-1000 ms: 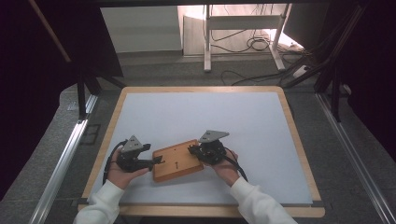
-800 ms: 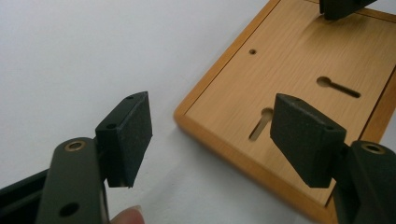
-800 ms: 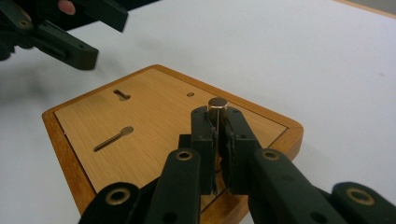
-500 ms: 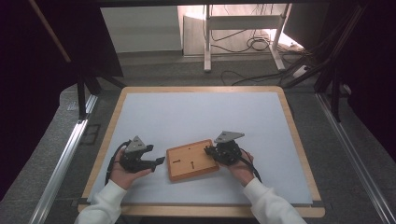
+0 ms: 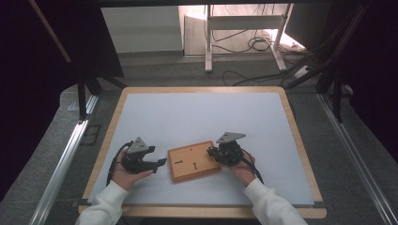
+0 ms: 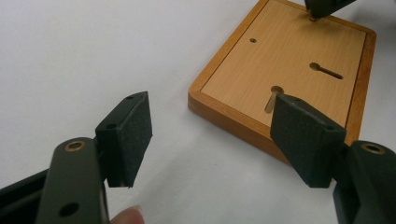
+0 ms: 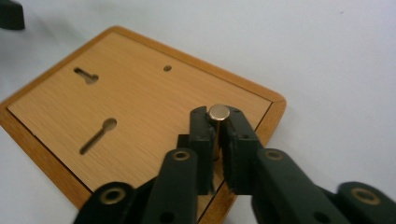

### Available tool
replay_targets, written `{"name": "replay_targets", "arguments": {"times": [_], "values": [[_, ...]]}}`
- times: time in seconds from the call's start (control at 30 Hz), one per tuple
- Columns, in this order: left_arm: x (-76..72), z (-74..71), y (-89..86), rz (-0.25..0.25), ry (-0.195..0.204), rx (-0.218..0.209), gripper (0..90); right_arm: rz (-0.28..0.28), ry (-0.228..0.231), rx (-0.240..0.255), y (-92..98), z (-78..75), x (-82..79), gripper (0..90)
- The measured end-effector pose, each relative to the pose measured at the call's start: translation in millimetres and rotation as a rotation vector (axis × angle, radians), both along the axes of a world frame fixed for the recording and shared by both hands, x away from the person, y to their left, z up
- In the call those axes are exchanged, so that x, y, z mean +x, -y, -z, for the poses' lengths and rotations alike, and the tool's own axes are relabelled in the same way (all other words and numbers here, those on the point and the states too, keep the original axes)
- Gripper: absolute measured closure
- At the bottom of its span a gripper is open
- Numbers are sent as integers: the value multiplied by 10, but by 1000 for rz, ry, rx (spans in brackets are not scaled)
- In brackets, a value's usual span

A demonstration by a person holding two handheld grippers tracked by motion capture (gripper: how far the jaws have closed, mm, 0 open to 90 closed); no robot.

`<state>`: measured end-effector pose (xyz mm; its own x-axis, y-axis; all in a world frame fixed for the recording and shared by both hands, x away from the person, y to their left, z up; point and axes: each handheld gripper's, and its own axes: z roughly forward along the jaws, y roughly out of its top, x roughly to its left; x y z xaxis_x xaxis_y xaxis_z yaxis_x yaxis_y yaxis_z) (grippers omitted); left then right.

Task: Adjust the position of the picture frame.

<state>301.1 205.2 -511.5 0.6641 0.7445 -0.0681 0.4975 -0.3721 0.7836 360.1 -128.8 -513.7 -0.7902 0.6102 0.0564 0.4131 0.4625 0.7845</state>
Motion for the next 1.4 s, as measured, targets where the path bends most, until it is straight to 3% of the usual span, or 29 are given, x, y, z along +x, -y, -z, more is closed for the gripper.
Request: {"name": "replay_targets", "arguments": {"times": [0.13, 0.33, 0.43, 0.57, 0.6, 0.63, 0.73, 0.83, 0.97, 1.13, 1.4], "values": [[36, 21, 15, -2, -2, 9, 296, 67, 32, 26, 137, -145, -88, 489], [114, 19, 55, 5, -14, 17, 332, 121, 52, 14, 321, -198, -273, 366], [186, 26, 86, 13, -21, 28, 435, 163, 45, 4, 580, -187, -441, 328], [308, 7, 132, 39, -18, 58, 717, 198, 27, 8, 740, -165, -525, 311], [356, -6, 140, 48, -23, 57, 717, 207, 22, 9, 789, -151, -551, 307], [384, -12, 147, 50, -24, 60, 782, 217, 15, 7, 838, -131, -581, 306], [549, 14, 205, 70, -28, 114, 898, 236, 2, -2, 945, -83, -629, 300], [661, 71, 236, 84, -39, 138, 900, 247, -1, 5, 975, -91, -633, 300], [723, 119, 253, 107, -52, 135, 900, 247, 4, 3, 969, -93, -632, 297], [700, 140, 279, 136, -46, 150, 900, 242, 4, -9, 954, -71, -631, 291], [675, 134, 246, 155, -46, 134, 900, 256, 6, -4, 971, -84, -627, 291]]}}
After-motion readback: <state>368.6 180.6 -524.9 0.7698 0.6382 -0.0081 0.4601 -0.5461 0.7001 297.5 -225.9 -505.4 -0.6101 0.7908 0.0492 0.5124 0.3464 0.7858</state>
